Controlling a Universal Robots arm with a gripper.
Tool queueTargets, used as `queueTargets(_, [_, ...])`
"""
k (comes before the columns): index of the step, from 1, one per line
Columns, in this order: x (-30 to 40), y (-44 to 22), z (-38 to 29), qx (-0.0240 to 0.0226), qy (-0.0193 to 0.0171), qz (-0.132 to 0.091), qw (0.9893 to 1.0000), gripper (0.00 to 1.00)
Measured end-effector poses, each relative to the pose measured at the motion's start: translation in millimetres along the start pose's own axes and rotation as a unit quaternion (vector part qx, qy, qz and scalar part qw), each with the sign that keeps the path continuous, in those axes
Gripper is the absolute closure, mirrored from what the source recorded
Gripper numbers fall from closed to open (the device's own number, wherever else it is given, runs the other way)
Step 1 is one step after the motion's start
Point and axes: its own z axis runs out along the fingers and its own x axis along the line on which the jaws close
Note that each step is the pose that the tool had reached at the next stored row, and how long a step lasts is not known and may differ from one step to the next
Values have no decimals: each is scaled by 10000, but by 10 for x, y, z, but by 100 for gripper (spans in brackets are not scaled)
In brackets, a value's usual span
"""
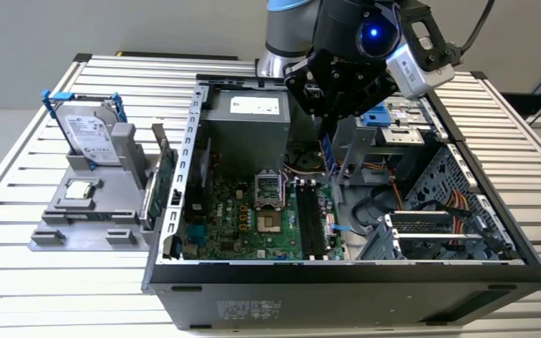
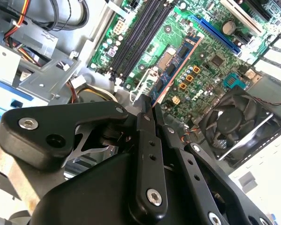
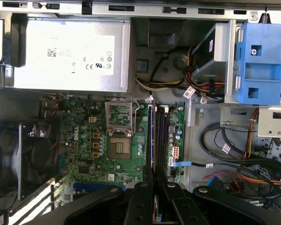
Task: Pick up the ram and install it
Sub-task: 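Insert the ram into the slot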
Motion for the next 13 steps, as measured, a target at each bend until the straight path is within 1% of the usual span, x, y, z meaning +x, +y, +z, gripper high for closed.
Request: queueTargets(13, [0,1,4,-2,-1,39,10000,100])
